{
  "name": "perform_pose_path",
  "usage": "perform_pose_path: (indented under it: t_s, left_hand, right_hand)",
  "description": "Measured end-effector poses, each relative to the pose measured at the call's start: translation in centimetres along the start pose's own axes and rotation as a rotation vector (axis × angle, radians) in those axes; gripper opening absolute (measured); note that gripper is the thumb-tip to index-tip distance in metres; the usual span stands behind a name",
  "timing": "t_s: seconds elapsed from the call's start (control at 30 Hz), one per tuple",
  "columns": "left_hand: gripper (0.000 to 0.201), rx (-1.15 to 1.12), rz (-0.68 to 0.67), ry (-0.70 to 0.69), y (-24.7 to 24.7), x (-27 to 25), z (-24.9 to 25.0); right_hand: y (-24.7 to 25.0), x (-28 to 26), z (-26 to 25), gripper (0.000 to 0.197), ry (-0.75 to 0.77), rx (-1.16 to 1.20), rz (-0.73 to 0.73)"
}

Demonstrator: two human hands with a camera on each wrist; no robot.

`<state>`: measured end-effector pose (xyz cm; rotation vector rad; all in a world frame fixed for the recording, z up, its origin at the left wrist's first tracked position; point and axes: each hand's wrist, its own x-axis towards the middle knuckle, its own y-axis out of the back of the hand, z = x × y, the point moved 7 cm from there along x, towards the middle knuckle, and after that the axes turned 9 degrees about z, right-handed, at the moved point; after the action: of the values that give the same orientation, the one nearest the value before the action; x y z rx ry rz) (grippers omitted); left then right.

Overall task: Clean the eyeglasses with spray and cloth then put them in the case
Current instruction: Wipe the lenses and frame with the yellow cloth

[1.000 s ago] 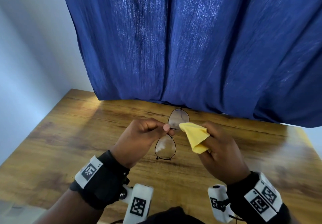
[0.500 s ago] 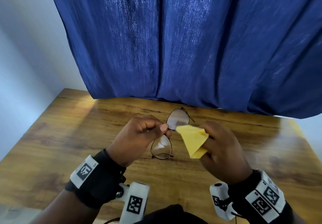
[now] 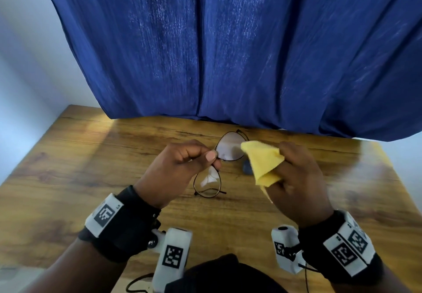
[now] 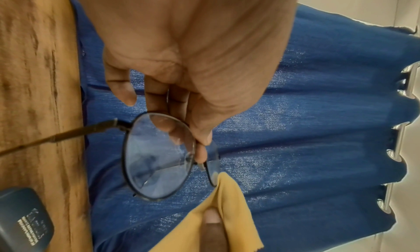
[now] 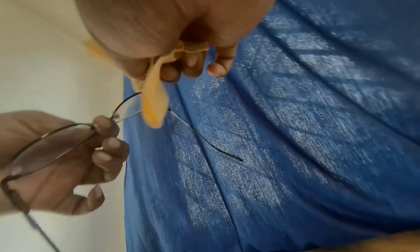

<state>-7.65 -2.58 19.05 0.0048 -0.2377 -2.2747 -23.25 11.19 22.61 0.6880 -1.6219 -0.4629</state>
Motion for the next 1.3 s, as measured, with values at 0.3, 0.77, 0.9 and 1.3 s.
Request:
perform_pose_path:
  t_s: [0.3,0.77,0.9,1.3]
  left_hand:
    - [0.027,0.012,-0.031,-0.008,-0.8,0.2,0.9]
    - [0.027,0.030,-0.080,-0.023,0.4,0.6,0.4]
    - [0.025,0.057,-0.091,-0.032,0.7,1.0,0.3]
    - [0.026,0.131,-0.164,-0.070,-0.4,0.8,0.2]
  right_hand:
    - [0.3,-0.1,-0.4,0.018,0.073,0.010,-0.014]
    - [-1.0,-0.1,-0.9,0.011,0.030,-0.033,0.028]
    - [-0.5,0.5,-1.0,0.022,0.007,0.049,0.111]
    - [0.4,0.1,1.1,0.029,-0.182,0.231,0.095]
